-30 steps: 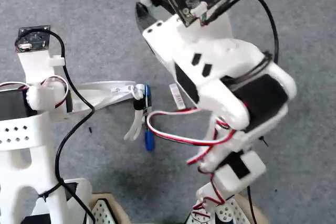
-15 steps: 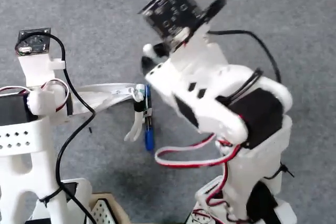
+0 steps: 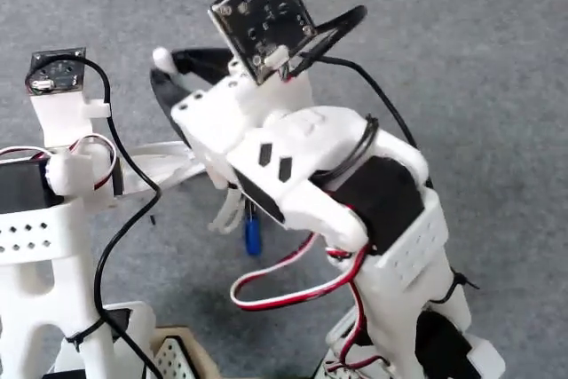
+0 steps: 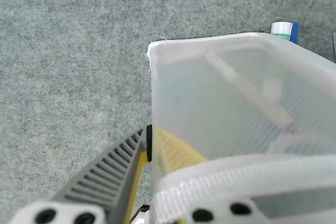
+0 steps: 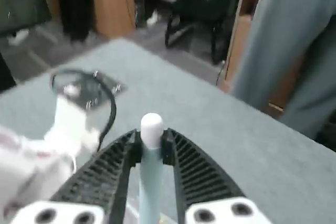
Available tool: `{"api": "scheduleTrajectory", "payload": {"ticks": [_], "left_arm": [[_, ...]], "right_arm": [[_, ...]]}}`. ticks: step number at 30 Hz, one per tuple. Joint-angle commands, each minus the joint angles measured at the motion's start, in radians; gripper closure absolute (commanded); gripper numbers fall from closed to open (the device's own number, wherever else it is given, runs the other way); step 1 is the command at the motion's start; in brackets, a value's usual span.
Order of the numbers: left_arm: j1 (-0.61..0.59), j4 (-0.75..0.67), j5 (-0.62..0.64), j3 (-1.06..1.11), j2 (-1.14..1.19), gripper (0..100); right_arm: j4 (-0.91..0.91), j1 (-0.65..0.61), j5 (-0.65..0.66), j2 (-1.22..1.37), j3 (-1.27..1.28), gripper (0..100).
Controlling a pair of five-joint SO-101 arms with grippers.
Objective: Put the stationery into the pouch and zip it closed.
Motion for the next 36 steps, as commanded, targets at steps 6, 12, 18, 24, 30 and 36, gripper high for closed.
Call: {"api": "scheduleTrajectory", "payload": {"ticks": [6,12,18,24,30,36], "left_arm": [[0.005,0.006,-0.006,0.021,-0.002,97],[0.005,0.006,-0.006,0.015,-0.009,97],[0.005,0.006,-0.006,0.015,-0.009,97],[0.005,0.005,-0.006,0.016,0.0,97],[-0.036,0.002,-0.002,0.012,0.0,97],[-0.097,-0.017,0.0,0.013,0.0,97]], "right_arm": [[-0.196,-0.008,-0.143,-0.005,0.002,98.6],[-0.227,-0.005,-0.192,-0.008,0.044,98.6],[-0.334,0.029,-0.196,-0.012,0.228,98.6],[-0.353,0.061,-0.19,-0.015,0.277,98.6],[-0.204,0.069,-0.158,-0.084,0.294,98.6],[-0.072,0.044,-0.028,-0.188,0.331,98.6]]}}
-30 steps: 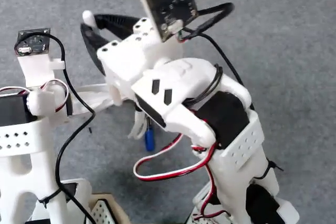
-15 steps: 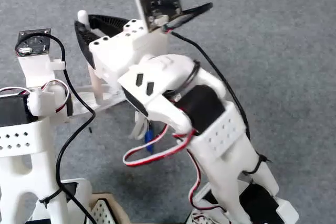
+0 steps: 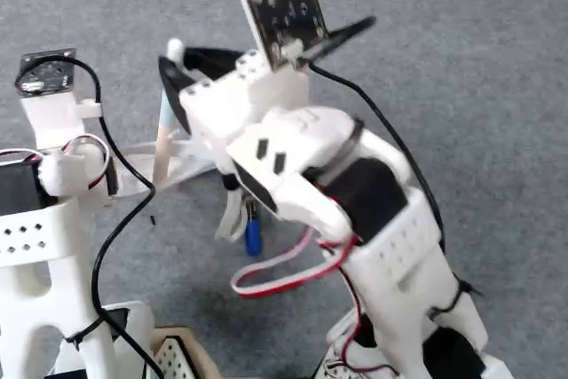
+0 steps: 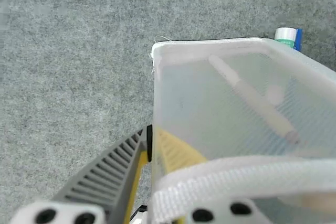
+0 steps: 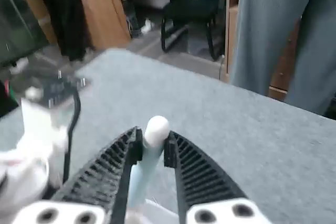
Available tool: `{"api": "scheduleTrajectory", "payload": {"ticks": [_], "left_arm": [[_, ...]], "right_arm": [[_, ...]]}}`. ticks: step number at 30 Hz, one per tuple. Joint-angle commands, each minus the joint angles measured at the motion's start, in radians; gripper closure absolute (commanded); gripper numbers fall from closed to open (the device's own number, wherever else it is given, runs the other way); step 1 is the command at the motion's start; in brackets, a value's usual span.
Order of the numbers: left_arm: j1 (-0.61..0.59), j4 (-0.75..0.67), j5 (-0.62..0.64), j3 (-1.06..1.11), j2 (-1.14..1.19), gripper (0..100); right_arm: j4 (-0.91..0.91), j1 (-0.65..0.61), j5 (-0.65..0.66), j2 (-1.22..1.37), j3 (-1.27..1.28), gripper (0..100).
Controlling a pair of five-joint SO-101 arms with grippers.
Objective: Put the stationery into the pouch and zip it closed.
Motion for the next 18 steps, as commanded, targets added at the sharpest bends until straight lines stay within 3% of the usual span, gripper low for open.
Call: {"api": "scheduleTrajectory", "payload": {"ticks": [1,15,18], "left_arm": [[-0.036,-0.009,-0.002,0.008,0.008,97],[-0.035,-0.011,-0.002,0.008,0.008,97],[-0.035,-0.011,-0.002,0.008,0.008,97]], "right_arm": [[0.072,-0.02,0.072,-0.07,0.035,98.6],[0.117,-0.169,0.367,-0.243,0.329,97.8],[0.132,-0.167,0.364,-0.248,0.325,88.4]]}}
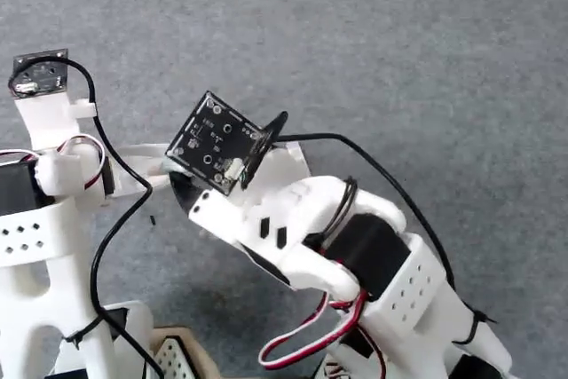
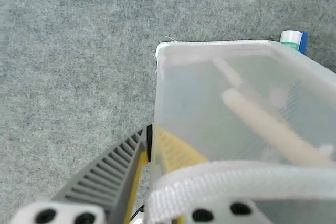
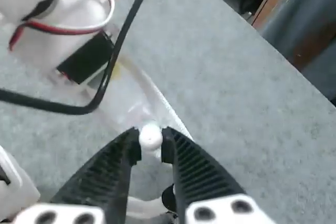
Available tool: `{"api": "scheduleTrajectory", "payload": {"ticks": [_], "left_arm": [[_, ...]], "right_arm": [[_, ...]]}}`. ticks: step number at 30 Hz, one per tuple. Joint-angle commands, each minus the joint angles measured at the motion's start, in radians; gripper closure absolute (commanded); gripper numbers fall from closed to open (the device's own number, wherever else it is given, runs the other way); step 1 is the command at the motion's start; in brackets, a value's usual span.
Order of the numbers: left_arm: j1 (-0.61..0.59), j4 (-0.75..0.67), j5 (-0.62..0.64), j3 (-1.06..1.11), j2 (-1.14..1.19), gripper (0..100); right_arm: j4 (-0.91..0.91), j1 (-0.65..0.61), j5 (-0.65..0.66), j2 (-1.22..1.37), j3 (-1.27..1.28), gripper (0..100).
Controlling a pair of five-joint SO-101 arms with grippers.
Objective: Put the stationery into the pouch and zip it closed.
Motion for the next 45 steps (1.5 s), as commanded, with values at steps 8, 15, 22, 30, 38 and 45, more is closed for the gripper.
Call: {"api": "scheduleTrajectory", "payload": {"ticks": [8,15,22,30,38,45], "left_arm": [[-0.028,-0.011,-0.002,0.01,0.008,97],[-0.028,-0.011,-0.002,0.01,0.008,97],[-0.035,-0.011,-0.002,0.008,0.008,97],[-0.111,-0.011,0.0,0.008,0.005,97],[-0.16,-0.005,0.0,0.008,0.006,97],[-0.16,-0.005,0.0,0.008,0.006,97]], "right_arm": [[0.023,-0.009,0.023,-0.024,-0.016,69.8],[0.029,0.014,0.023,-0.024,-0.108,69.8],[0.021,0.209,0.021,-0.025,-0.084,69.8],[-0.109,0.353,0.015,-0.019,0.122,69.8],[-0.29,0.39,0.012,0.022,0.275,69.8],[-0.288,0.453,-0.149,0.266,0.209,69.8]]}}
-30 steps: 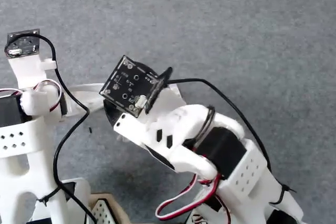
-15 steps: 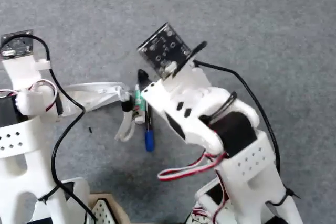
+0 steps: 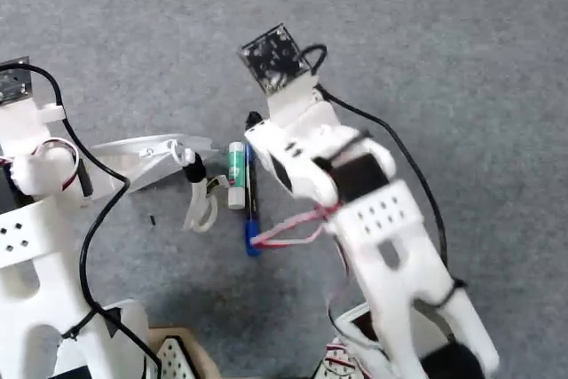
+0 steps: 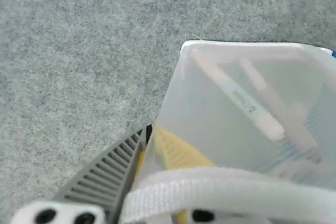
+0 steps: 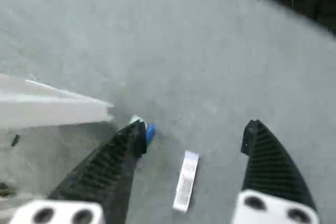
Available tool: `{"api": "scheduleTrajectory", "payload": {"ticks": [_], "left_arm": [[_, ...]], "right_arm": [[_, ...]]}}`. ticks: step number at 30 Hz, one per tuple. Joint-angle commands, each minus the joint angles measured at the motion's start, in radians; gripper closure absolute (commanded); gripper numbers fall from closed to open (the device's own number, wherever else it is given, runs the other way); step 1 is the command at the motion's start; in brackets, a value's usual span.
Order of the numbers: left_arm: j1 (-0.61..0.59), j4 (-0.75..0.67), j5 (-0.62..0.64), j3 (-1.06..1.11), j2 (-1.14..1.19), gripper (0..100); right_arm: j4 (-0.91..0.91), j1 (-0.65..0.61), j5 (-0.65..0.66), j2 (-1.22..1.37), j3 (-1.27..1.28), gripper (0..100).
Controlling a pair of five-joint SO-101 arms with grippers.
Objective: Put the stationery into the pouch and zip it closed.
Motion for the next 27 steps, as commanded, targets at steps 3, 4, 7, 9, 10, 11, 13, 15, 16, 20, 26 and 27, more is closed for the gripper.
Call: {"api": "scheduleTrajectory", "payload": {"ticks": [3,4,7,9,10,11,13,15,16,20,26,27], "left_arm": [[-0.021,-0.005,0.0,-0.007,0.006,97],[-0.021,-0.005,0.0,-0.007,0.006,97],[-0.021,-0.005,0.0,-0.005,0.006,97],[-0.021,-0.005,0.0,-0.005,0.006,97],[-0.021,-0.005,0.0,-0.004,0.006,97],[-0.021,-0.005,0.0,-0.004,0.006,97],[-0.021,-0.005,0.0,-0.004,0.006,97],[-0.022,-0.005,0.0,-0.002,0.006,97],[-0.022,-0.005,0.0,-0.002,0.005,97],[-0.022,-0.005,0.0,-0.001,0.005,97],[-0.022,-0.005,0.0,-0.002,0.006,97],[-0.022,-0.005,0.0,-0.002,0.006,97]], "right_arm": [[-0.018,0.032,-0.1,0.157,-0.101,69.8],[-0.018,0.031,-0.11,0.183,-0.111,69.8],[-0.018,0.028,-0.158,0.257,-0.147,69.8],[-0.018,0.029,-0.206,0.311,-0.173,69.8],[-0.018,0.029,-0.232,0.34,-0.185,69.8],[-0.018,0.029,-0.259,0.367,-0.196,69.8],[-0.012,0.031,-0.315,0.423,-0.216,69.8],[0.012,0.028,-0.351,0.476,-0.245,69.8],[0.028,0.026,-0.364,0.504,-0.263,69.8],[0.101,0.026,-0.384,0.627,-0.367,69.8],[0.247,0.025,-0.425,0.832,-0.567,69.8],[0.267,0.025,-0.437,0.868,-0.601,69.8]]}}
